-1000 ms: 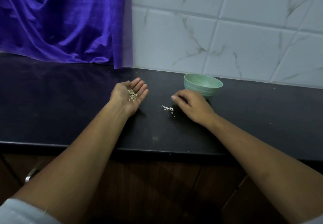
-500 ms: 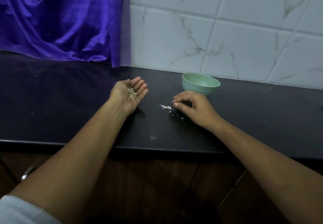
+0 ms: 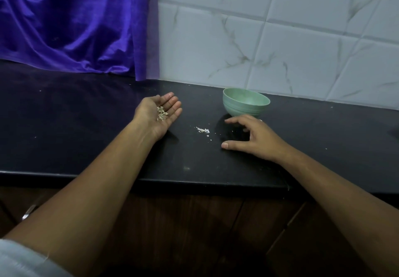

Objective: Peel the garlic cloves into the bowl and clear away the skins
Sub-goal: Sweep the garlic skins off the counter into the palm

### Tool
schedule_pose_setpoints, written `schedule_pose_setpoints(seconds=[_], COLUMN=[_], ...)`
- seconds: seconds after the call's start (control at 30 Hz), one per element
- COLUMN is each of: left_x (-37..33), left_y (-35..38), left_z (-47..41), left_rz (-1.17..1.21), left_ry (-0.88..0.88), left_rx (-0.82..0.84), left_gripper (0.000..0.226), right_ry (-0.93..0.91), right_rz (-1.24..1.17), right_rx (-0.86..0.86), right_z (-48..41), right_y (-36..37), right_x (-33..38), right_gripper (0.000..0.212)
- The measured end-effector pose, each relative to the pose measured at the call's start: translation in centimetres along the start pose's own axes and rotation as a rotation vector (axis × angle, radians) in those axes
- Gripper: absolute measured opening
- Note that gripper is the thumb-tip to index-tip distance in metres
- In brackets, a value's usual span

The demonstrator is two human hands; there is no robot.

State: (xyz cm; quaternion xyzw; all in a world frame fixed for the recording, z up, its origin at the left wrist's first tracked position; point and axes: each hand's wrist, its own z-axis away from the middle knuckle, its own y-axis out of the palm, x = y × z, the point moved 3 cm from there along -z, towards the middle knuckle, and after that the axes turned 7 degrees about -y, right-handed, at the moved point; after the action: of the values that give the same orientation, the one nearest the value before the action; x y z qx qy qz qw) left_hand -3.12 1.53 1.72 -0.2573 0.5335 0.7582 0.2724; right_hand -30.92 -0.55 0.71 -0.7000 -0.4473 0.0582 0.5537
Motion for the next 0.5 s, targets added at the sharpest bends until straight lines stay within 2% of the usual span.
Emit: schedule_pose_setpoints(seconds=[0.13, 0.23, 0.37, 0.43, 0.5], left_x=[0.1, 0.0, -0.1, 0.0, -0.1], left_y=[0.0, -0.1, -0.2, -0.1, -0.1], left_z=[0.2, 0.3, 0.2, 0.1, 0.0], left_rz=[-0.016, -0.006, 0.0, -0.002, -0.004], left_ry=[0.002, 0.003, 0.004, 0.004, 0.004], left_rx=[-0.006, -0.011, -0.006, 0.003, 0.006], left_gripper=[0.043, 0.043, 0.043, 0.043, 0.043], right_ry=[0.045, 0.024, -0.03, -0.044, -0.061], right_rz=[0.091, 0.156, -0.027, -0.068, -0.07], right_rx=[-0.002, -0.053, -0.236, -0.306, -0.302], right_z=[-2.4, -4.6, -4.8, -3.8, -3.0], right_y=[0.9, 2.0, 2.0, 1.4, 0.9], right_x=[0.6, 1.1, 1.6, 1.3, 1.2], right_gripper=[0.086, 0.072, 0.033, 0.031, 0.034])
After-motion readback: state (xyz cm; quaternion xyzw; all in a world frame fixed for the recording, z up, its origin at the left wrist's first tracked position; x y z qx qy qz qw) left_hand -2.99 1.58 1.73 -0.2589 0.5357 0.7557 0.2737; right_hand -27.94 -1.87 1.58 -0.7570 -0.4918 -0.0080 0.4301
